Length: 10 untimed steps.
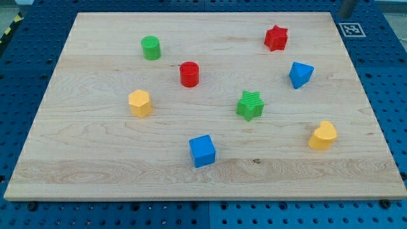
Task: Push the blue triangle closer to the red circle
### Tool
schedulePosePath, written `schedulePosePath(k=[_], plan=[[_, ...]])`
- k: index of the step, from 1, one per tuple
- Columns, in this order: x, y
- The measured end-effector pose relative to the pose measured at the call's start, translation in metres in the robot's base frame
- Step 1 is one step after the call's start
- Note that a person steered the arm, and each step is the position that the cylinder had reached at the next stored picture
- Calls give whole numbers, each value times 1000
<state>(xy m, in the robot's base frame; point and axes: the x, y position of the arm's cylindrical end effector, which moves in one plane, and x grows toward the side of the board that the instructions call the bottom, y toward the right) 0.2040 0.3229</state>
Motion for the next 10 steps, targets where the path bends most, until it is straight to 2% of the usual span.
schedulePosePath(k=[1, 2, 5, 6, 7, 8, 10], plan=[[4, 0], [50, 16], [108, 22], [162, 8], [192, -7], [192, -8], [193, -55]])
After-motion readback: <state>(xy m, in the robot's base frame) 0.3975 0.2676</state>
